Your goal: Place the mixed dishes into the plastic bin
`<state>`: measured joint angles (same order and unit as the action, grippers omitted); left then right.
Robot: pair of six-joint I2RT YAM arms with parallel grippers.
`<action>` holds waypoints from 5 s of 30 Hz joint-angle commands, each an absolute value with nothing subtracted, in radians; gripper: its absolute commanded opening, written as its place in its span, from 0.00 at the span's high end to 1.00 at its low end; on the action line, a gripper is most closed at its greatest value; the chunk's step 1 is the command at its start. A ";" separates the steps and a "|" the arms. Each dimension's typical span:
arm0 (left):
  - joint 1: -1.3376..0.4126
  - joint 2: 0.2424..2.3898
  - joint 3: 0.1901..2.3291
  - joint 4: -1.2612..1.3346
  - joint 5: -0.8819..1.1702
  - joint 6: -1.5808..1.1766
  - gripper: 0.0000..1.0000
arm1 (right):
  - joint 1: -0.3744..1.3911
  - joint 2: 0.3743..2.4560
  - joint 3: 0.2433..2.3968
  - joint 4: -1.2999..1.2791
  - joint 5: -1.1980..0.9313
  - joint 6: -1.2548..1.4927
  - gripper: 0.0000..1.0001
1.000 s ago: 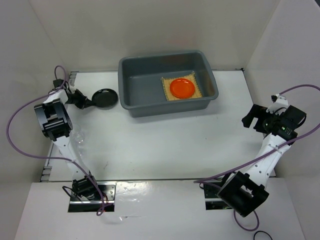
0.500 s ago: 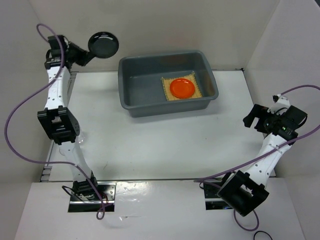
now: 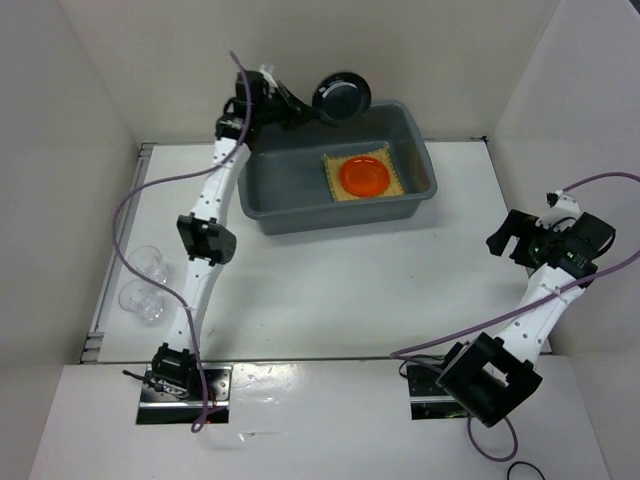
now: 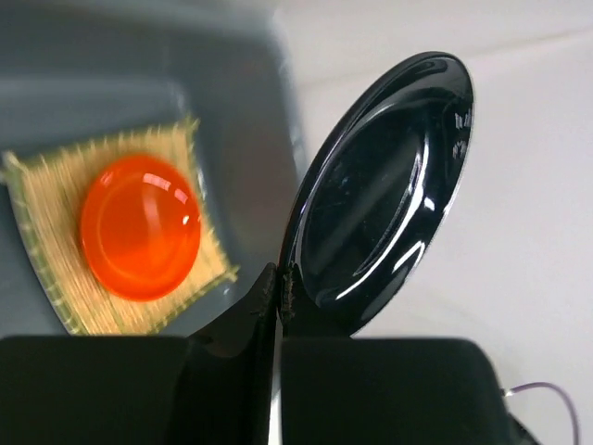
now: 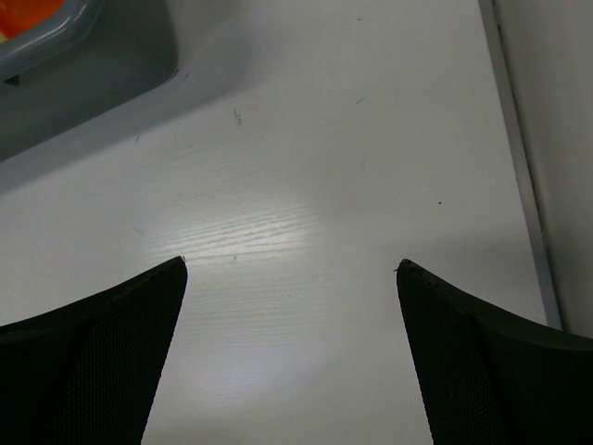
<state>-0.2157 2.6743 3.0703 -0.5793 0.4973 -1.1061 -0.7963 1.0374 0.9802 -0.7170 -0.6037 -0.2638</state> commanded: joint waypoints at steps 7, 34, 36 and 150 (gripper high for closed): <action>-0.347 2.910 3.131 -0.466 0.497 -1.249 1.00 | -0.804 1.195 0.997 -0.719 -0.709 -0.348 0.02; -0.359 3.056 3.131 -0.499 0.417 -1.299 0.68 | -0.804 1.319 0.988 -0.689 -0.793 -0.354 0.03; -0.359 3.065 3.131 -0.474 0.417 -1.299 0.60 | -0.804 1.310 0.979 -0.680 -0.793 -0.354 0.03; -0.393 2.396 2.324 -0.919 0.014 -0.249 0.84 | -0.678 1.592 1.011 -0.701 -0.873 -0.345 0.05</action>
<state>-0.4015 2.4008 2.3146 -0.9276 0.0216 -0.2649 -0.6765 1.5906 0.9813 -0.7017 -0.8513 -0.3477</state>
